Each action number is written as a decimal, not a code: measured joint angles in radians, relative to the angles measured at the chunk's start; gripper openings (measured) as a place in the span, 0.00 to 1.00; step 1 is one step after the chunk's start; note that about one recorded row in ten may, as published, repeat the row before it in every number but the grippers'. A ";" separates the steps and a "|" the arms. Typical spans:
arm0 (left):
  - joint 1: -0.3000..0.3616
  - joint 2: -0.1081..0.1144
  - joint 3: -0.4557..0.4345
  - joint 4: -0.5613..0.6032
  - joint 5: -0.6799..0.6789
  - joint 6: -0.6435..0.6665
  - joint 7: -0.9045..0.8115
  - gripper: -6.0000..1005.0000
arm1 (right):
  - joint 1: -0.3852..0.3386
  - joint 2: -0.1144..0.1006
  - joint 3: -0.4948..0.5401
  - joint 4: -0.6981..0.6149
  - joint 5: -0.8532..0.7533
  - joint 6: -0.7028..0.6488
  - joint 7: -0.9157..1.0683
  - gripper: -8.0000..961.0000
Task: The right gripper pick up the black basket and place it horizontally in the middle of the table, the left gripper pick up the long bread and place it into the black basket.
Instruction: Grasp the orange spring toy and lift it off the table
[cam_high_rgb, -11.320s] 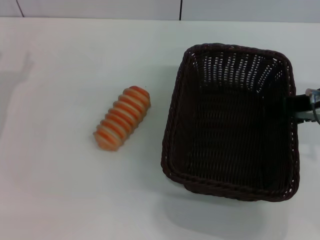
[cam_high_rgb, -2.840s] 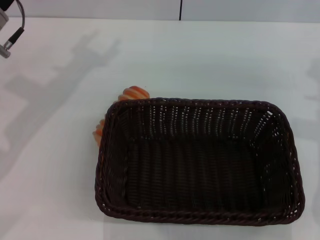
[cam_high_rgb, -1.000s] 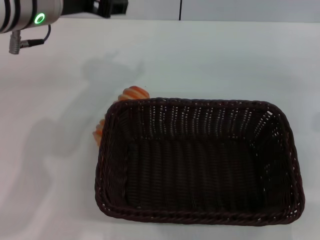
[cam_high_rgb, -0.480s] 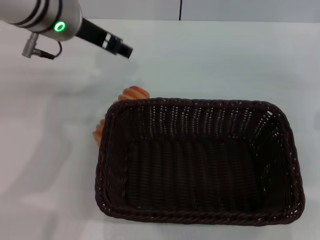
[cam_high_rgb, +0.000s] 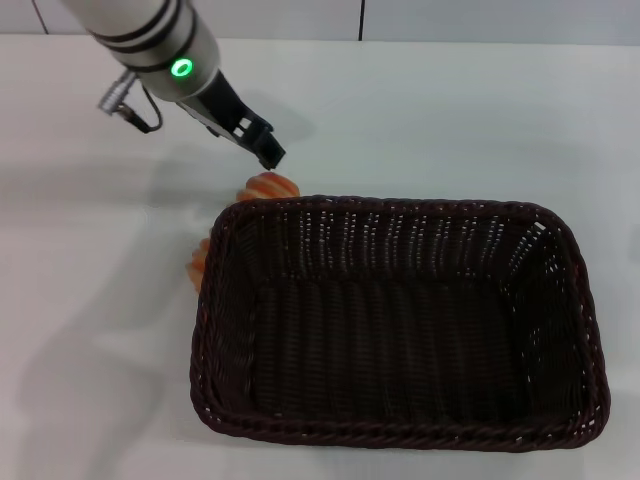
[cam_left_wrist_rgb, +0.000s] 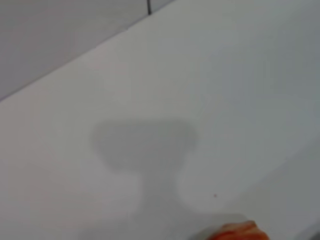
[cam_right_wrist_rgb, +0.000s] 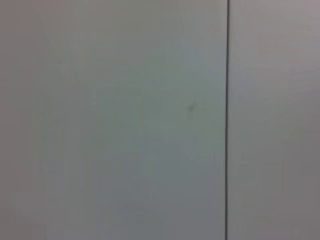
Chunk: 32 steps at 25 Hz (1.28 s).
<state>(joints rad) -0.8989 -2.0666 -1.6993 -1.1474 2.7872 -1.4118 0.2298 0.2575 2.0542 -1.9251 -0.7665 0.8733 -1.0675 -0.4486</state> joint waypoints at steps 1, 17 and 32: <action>-0.012 0.000 0.000 0.019 -0.002 0.002 0.000 0.77 | 0.001 -0.004 -0.002 0.000 -0.001 0.000 0.011 0.23; -0.107 -0.004 -0.004 0.201 -0.066 0.073 -0.093 0.77 | 0.009 -0.039 -0.009 0.012 -0.075 0.012 0.118 0.23; -0.124 -0.003 -0.002 0.346 -0.072 0.167 -0.130 0.77 | 0.008 -0.052 -0.009 0.007 -0.134 0.011 0.159 0.23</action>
<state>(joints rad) -1.0232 -2.0693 -1.7018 -0.8017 2.7151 -1.2444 0.0995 0.2651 2.0022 -1.9342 -0.7594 0.7393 -1.0561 -0.2894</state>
